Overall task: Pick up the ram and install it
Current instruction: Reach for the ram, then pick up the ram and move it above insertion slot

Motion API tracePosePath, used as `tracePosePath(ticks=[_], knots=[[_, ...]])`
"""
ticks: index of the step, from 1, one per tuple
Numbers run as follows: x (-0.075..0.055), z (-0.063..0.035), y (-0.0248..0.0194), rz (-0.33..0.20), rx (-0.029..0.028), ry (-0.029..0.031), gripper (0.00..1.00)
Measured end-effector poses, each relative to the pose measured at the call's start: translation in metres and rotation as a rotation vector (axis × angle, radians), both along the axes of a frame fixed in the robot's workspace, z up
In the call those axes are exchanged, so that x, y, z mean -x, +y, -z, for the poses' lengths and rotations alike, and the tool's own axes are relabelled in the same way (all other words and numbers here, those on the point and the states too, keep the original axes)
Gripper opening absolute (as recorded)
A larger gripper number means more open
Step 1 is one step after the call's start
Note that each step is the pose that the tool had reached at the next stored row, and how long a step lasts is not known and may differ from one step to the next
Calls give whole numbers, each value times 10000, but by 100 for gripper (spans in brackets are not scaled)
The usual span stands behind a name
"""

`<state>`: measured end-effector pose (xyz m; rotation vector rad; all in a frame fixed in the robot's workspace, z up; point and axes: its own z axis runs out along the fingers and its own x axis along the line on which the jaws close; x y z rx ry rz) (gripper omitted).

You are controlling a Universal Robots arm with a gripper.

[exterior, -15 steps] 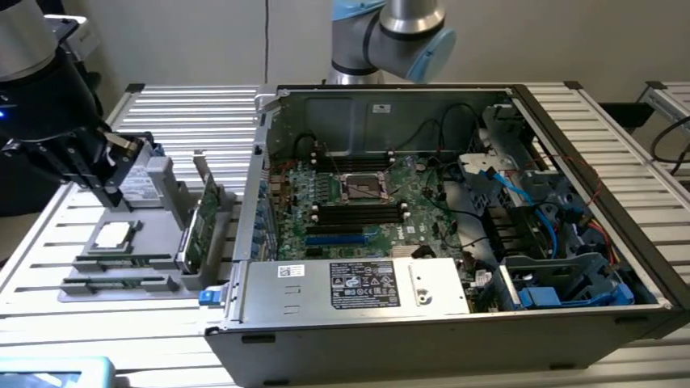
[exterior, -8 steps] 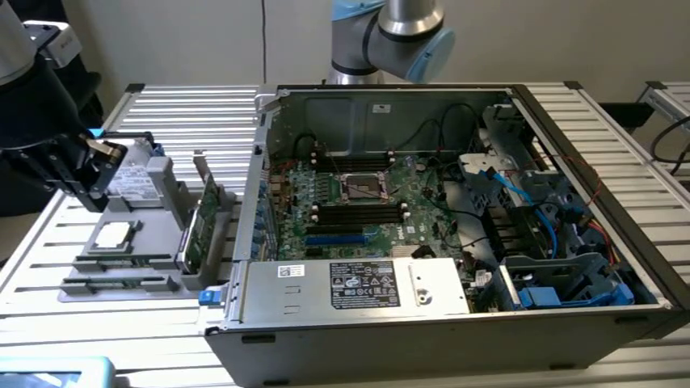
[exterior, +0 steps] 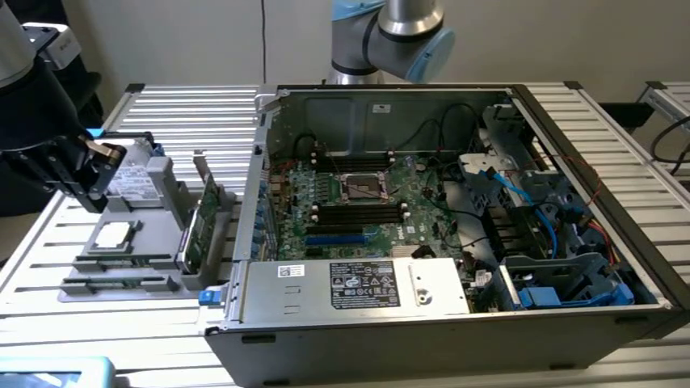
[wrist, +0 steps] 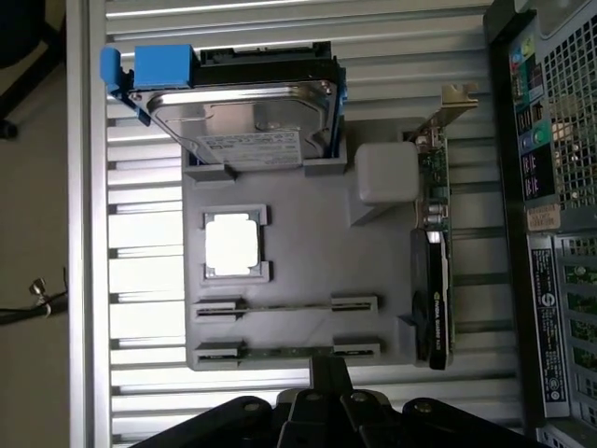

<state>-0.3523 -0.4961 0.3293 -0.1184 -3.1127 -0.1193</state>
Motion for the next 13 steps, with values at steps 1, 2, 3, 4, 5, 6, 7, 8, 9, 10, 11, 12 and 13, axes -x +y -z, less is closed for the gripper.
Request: tracePosePath(ticks=[1,2,3,4,5,6,7,8,9,10,11,12,13], knots=[[0,0,0,0,0,-1,11],[1,0,0,1,0,0,11],[1,0,0,1,0,0,11],[1,0,0,1,1,0,11],[1,0,0,1,0,0,11],[1,0,0,1,0,0,11],[1,0,0,1,0,0,11],[1,0,0,1,0,0,11],[1,0,0,1,0,0,11],[1,0,0,1,0,0,11],[0,0,0,1,0,0,11],[1,0,0,1,0,0,11],[1,0,0,1,0,0,11]])
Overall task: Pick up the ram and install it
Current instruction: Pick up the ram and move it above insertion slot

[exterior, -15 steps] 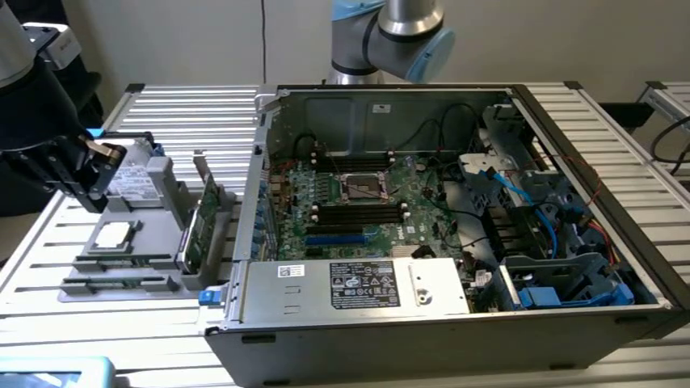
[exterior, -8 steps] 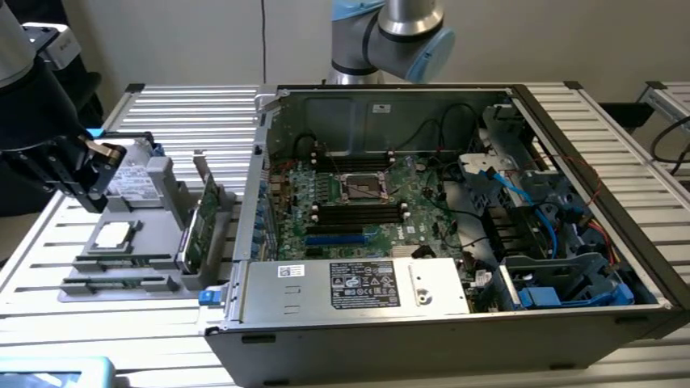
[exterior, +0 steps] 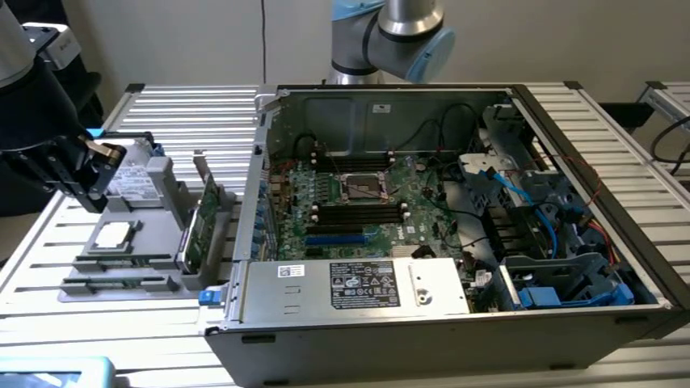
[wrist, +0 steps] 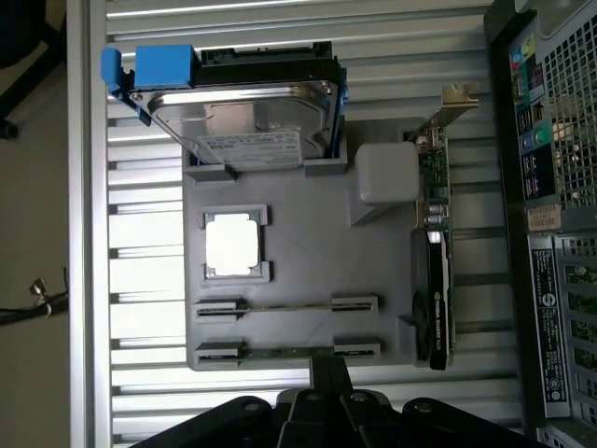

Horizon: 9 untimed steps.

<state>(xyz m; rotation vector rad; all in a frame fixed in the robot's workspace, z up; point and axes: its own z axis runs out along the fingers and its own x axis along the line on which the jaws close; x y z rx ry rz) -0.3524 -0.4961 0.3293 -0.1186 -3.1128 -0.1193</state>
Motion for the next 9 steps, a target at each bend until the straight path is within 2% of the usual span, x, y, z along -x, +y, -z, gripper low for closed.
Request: tracePosePath(ticks=[2,9], knots=[[2,-1,3,-44,2,1,11],[2,1,3,-1315,0,0,11]])
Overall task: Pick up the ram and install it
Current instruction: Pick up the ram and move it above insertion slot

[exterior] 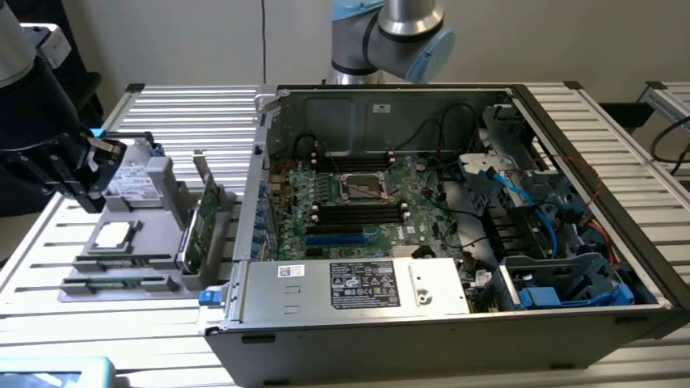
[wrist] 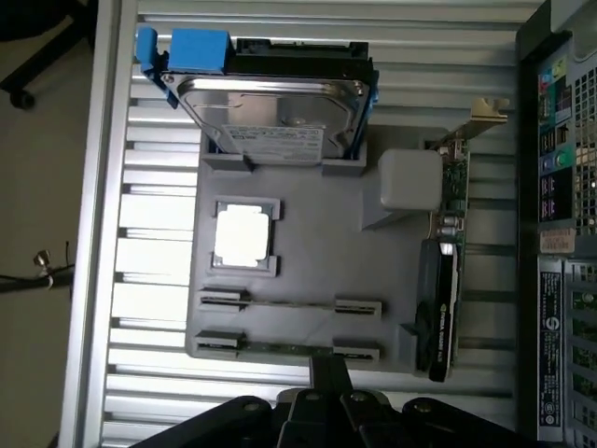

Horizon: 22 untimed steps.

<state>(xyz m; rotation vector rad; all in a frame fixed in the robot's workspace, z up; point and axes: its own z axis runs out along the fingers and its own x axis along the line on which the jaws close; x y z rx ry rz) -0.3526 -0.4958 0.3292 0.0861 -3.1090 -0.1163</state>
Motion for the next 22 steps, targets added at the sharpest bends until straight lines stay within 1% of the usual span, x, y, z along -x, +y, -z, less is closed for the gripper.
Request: tracePosePath(ticks=[22], knots=[[0,2,0,-3996,-8,0,11]])
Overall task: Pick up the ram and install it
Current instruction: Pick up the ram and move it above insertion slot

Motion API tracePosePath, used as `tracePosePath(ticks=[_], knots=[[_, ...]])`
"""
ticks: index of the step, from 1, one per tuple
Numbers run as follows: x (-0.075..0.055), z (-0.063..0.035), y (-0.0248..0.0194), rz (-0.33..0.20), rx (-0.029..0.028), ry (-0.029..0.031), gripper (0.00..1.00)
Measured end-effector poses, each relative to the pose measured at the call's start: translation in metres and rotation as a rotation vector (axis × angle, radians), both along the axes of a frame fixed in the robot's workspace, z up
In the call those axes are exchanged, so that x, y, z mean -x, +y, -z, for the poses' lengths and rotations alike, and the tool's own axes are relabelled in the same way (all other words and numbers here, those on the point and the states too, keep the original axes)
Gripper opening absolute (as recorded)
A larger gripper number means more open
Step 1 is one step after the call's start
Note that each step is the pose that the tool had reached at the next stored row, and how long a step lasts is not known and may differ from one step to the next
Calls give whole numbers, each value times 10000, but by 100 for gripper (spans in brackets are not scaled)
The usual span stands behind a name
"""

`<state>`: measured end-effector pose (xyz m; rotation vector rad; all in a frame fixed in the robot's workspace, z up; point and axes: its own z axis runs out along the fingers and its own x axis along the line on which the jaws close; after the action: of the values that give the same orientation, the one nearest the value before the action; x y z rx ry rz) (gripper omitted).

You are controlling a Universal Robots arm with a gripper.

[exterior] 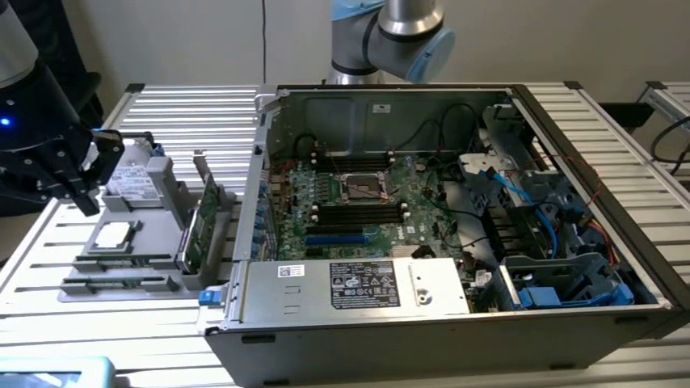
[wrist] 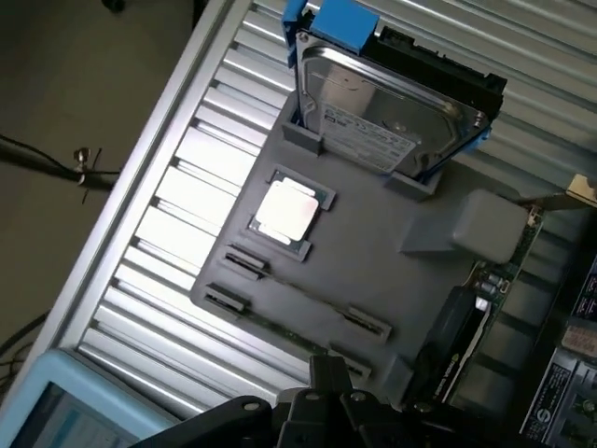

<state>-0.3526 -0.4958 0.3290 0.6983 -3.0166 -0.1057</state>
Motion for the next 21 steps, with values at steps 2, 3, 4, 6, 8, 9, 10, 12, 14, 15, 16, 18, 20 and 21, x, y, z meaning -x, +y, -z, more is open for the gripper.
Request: tracePosePath(ticks=[2,3,4,6,8,9,10,12,14,15,16,18,20,21], knots=[[0,0,0,-382,-1,0,11],[0,0,0,-555,-1,0,11],[0,0,0,-730,-1,1,11],[-1,0,-1,-1090,-2,1,11],[-1,0,-1,-1461,-4,0,11],[0,0,0,-1645,-4,0,11],[0,0,0,-1825,-4,0,11],[0,1,0,-2191,-6,0,11],[0,1,0,-2556,-7,0,11],[0,1,0,-2735,-8,0,11],[0,0,0,-2921,-10,0,11],[0,1,0,-3275,-14,-1,11],[0,1,0,-3650,-18,-1,11],[0,1,0,-3826,-19,-1,11]])
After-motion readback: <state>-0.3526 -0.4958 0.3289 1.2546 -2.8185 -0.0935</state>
